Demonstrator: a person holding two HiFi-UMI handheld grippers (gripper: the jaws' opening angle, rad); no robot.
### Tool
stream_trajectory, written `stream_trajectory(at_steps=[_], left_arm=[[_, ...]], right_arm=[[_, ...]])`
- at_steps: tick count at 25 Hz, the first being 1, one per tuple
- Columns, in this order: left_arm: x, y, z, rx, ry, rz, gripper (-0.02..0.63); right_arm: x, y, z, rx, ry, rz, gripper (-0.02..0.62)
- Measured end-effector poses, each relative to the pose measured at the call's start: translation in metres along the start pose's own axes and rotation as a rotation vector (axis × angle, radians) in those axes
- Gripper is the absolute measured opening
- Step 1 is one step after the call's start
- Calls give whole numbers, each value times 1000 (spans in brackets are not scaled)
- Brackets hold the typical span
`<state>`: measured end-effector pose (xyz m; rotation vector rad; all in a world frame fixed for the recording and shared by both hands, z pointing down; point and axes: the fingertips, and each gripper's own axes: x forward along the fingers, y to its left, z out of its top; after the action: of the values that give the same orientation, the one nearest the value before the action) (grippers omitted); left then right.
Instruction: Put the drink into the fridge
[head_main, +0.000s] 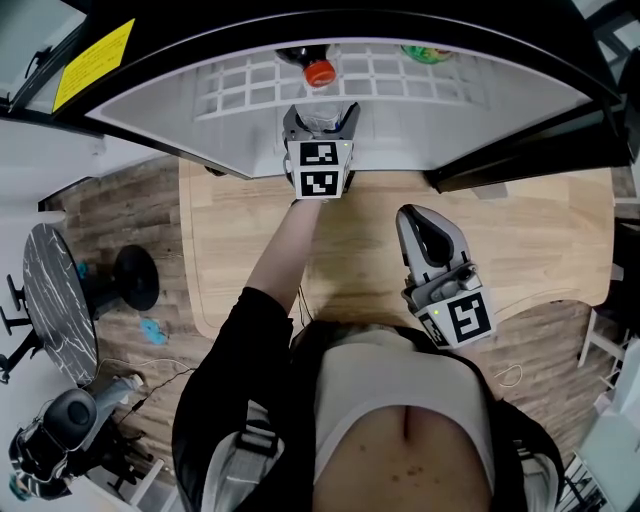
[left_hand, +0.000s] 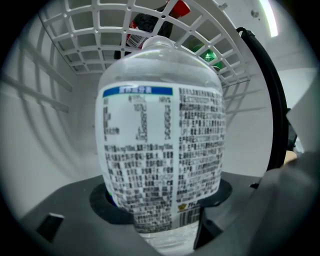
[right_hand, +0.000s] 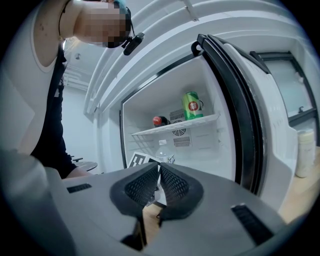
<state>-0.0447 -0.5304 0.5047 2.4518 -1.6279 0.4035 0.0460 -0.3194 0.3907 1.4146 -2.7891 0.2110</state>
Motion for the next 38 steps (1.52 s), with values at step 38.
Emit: stream_trajectory(at_steps=[38], left_arm=[[40, 22, 11, 31, 13, 18, 345]], right_arm=[[2, 9, -5, 8, 22, 16, 35]])
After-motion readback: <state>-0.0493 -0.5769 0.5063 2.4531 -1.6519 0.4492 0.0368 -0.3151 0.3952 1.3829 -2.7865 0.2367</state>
